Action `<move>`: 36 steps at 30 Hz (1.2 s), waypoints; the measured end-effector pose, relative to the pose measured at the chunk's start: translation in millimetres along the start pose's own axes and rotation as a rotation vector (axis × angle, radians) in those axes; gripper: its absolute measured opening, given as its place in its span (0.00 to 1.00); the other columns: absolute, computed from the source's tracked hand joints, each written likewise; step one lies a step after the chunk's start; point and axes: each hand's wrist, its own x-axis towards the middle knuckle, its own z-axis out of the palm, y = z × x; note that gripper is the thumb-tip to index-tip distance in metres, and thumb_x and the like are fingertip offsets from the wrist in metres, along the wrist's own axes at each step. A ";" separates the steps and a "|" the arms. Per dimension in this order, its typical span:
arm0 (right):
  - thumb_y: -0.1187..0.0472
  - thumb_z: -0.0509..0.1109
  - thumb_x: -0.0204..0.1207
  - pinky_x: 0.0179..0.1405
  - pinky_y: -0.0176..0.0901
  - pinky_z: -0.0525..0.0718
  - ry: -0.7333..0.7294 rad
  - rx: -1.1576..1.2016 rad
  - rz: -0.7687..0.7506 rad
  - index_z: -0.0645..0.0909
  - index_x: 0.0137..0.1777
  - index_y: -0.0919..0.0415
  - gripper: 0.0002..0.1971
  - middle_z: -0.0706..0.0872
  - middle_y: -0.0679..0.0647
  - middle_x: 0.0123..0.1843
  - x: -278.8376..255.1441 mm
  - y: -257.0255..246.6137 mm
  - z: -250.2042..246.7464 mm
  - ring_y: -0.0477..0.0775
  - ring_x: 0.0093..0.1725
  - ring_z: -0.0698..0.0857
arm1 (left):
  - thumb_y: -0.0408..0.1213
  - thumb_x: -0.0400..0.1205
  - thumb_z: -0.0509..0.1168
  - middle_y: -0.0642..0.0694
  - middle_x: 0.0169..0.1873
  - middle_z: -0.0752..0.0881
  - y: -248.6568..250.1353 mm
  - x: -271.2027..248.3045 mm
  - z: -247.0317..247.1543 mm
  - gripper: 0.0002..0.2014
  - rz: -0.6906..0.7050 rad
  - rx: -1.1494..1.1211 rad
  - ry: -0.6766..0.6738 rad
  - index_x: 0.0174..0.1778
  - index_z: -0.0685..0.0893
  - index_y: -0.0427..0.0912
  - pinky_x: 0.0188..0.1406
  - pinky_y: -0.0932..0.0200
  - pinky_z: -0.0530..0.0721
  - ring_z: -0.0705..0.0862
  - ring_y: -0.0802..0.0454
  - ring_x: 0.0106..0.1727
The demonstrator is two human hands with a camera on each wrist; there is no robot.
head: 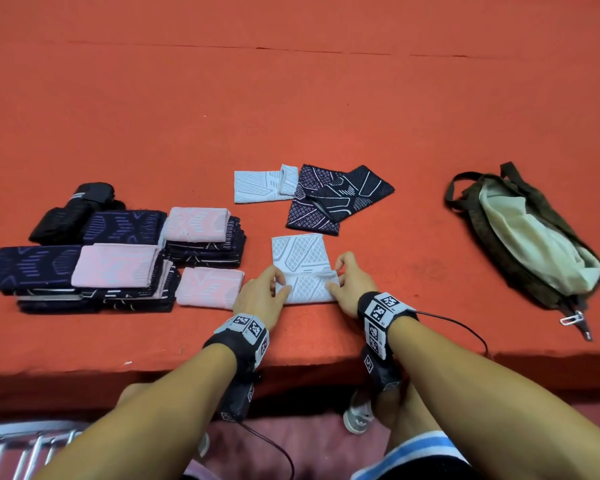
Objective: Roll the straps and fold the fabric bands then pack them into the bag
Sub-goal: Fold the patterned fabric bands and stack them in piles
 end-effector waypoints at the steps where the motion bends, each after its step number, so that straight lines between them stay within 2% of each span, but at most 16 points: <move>1: 0.60 0.69 0.78 0.41 0.53 0.83 -0.011 -0.030 -0.008 0.63 0.52 0.46 0.15 0.87 0.56 0.41 0.0 -2.3 -0.8 0.59 0.38 0.86 | 0.50 0.79 0.71 0.56 0.38 0.86 -1.3 0.9 0.1 0.08 -0.010 -0.002 -0.020 0.45 0.77 0.60 0.50 0.48 0.85 0.85 0.52 0.45; 3: 0.58 0.68 0.79 0.38 0.54 0.84 -0.022 -0.096 -0.031 0.63 0.54 0.45 0.15 0.86 0.55 0.39 0.0 -6.0 -1.1 0.59 0.36 0.85 | 0.52 0.76 0.74 0.56 0.45 0.87 -1.9 3.1 -0.4 0.10 -0.025 -0.007 -0.057 0.50 0.81 0.63 0.55 0.48 0.85 0.86 0.52 0.50; 5: 0.56 0.68 0.80 0.39 0.52 0.81 -0.024 -0.192 -0.042 0.64 0.57 0.45 0.15 0.81 0.52 0.41 -0.7 -6.8 -1.1 0.57 0.38 0.83 | 0.50 0.75 0.76 0.53 0.50 0.89 -1.1 5.3 0.2 0.16 -0.022 0.006 -0.083 0.59 0.85 0.59 0.59 0.48 0.85 0.86 0.50 0.54; 8: 0.52 0.71 0.78 0.47 0.53 0.84 -0.037 -0.239 -0.019 0.68 0.56 0.43 0.14 0.78 0.52 0.52 3.2 -4.9 -3.1 0.56 0.44 0.82 | 0.50 0.77 0.75 0.50 0.57 0.88 -1.1 6.8 0.2 0.21 -0.002 0.079 -0.082 0.66 0.86 0.53 0.63 0.47 0.83 0.84 0.48 0.59; 10: 0.50 0.72 0.78 0.48 0.50 0.84 -0.043 -0.289 -0.019 0.74 0.59 0.44 0.13 0.76 0.51 0.57 4.5 -5.9 -6.0 0.56 0.46 0.83 | 0.51 0.79 0.72 0.51 0.58 0.83 -0.1 5.1 -0.5 0.22 0.016 0.165 -0.086 0.69 0.85 0.51 0.63 0.49 0.82 0.83 0.50 0.58; 12: 0.50 0.72 0.77 0.46 0.48 0.83 -0.024 -0.349 -0.074 0.75 0.64 0.46 0.17 0.72 0.49 0.61 3.3 -7.8 -8.6 0.55 0.48 0.84 | 0.53 0.81 0.71 0.53 0.59 0.76 1.8 3.9 -1.6 0.23 0.014 0.226 -0.091 0.71 0.84 0.50 0.61 0.51 0.82 0.80 0.53 0.55; 14: 0.52 0.73 0.76 0.46 0.49 0.84 0.053 -0.368 -0.185 0.73 0.65 0.44 0.19 0.71 0.48 0.63 -0.6 -11.9 -12.1 0.55 0.49 0.83 | 0.53 0.82 0.69 0.53 0.62 0.74 4.6 3.2 -3.1 0.24 0.032 0.269 -0.102 0.72 0.84 0.48 0.60 0.51 0.82 0.81 0.52 0.55; 17: 0.49 0.70 0.78 0.51 0.49 0.83 0.060 -0.434 -0.333 0.80 0.59 0.45 0.11 0.76 0.44 0.66 -4.4 -19.2 -17.0 0.52 0.60 0.78 | 0.51 0.84 0.68 0.52 0.65 0.74 5.5 2.7 -4.1 0.23 0.054 0.289 -0.081 0.72 0.84 0.44 0.62 0.52 0.81 0.82 0.49 0.58; 18: 0.46 0.69 0.78 0.53 0.48 0.82 0.021 -0.475 -0.344 0.83 0.60 0.46 0.13 0.78 0.43 0.66 -5.1 -20.0 -18.2 0.52 0.63 0.77 | 0.50 0.84 0.68 0.52 0.65 0.75 5.3 2.8 -4.3 0.22 0.045 0.287 -0.070 0.72 0.84 0.44 0.63 0.53 0.80 0.82 0.49 0.58; 20: 0.40 0.70 0.74 0.58 0.48 0.80 -0.060 -0.539 -0.351 0.82 0.68 0.48 0.23 0.80 0.42 0.68 -6.0 -17.8 -19.6 0.52 0.68 0.74 | 0.51 0.83 0.69 0.51 0.65 0.76 5.8 4.4 -6.2 0.23 0.025 0.276 -0.067 0.71 0.85 0.44 0.64 0.55 0.79 0.81 0.50 0.60; 22: 0.40 0.71 0.73 0.63 0.49 0.79 -0.125 -0.567 -0.317 0.76 0.77 0.47 0.32 0.79 0.42 0.73 -6.2 -15.1 -18.5 0.53 0.71 0.71 | 0.54 0.81 0.71 0.52 0.68 0.74 6.7 6.3 -10.5 0.24 0.029 0.262 -0.092 0.70 0.86 0.44 0.64 0.56 0.78 0.80 0.51 0.63; 25: 0.44 0.70 0.74 0.67 0.51 0.80 -0.145 -0.590 -0.273 0.71 0.81 0.47 0.34 0.75 0.43 0.78 -6.2 -13.0 -12.3 0.53 0.74 0.70 | 0.61 0.74 0.74 0.58 0.75 0.67 9.4 4.2 -16.1 0.29 0.101 0.334 -0.172 0.66 0.86 0.46 0.63 0.55 0.79 0.79 0.53 0.66; 27: 0.46 0.69 0.74 0.67 0.52 0.80 -0.135 -0.586 -0.265 0.72 0.81 0.47 0.33 0.75 0.43 0.77 -4.8 -13.5 -9.4 0.54 0.73 0.71 | 0.61 0.72 0.75 0.60 0.75 0.68 9.6 2.2 -15.7 0.32 0.140 0.405 -0.193 0.69 0.84 0.48 0.63 0.54 0.80 0.79 0.54 0.67; 30: 0.48 0.68 0.75 0.62 0.51 0.81 -0.118 -0.561 -0.257 0.76 0.75 0.47 0.27 0.80 0.45 0.71 -1.9 -15.5 -9.2 0.56 0.67 0.76 | 0.50 0.74 0.72 0.59 0.73 0.75 6.7 4.5 -14.0 0.30 0.127 0.368 -0.157 0.73 0.81 0.49 0.66 0.54 0.80 0.79 0.54 0.70; 34: 0.48 0.60 0.82 0.51 0.51 0.81 -0.084 -0.523 -0.225 0.82 0.56 0.48 0.11 0.88 0.50 0.53 4.0 -17.0 -13.4 0.60 0.59 0.81 | 0.40 0.78 0.66 0.52 0.64 0.84 8.7 9.8 -18.0 0.17 0.124 0.318 -0.145 0.64 0.86 0.50 0.60 0.49 0.83 0.84 0.46 0.63; 36: 0.46 0.59 0.84 0.50 0.52 0.81 -0.088 -0.502 -0.211 0.80 0.57 0.48 0.12 0.88 0.54 0.50 4.9 -16.2 -16.7 0.62 0.58 0.83 | 0.40 0.84 0.62 0.48 0.58 0.88 9.7 13.5 -21.8 0.12 0.118 0.302 -0.131 0.61 0.86 0.50 0.54 0.48 0.84 0.85 0.43 0.59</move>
